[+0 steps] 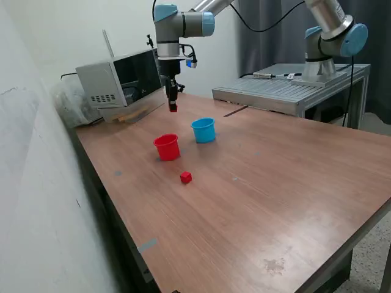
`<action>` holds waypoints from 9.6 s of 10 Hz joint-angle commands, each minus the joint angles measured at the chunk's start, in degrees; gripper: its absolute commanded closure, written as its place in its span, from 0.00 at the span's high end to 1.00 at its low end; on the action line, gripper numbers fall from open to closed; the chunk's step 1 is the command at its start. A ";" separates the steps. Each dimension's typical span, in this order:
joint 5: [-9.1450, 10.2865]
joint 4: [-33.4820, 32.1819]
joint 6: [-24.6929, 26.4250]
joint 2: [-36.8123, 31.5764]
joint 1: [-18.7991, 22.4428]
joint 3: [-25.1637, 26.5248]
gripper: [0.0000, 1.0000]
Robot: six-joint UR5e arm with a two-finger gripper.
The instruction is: Place red objects in the red bin, and blue objects in the blue bin.
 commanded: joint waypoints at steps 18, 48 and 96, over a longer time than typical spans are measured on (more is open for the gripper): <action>1.66 -1.69 -1.32 10.59 3.72 -11.64 1.00; 5.62 0.25 -12.13 22.11 13.32 -22.46 0.00; -1.68 51.31 -7.47 -46.98 2.86 32.21 1.00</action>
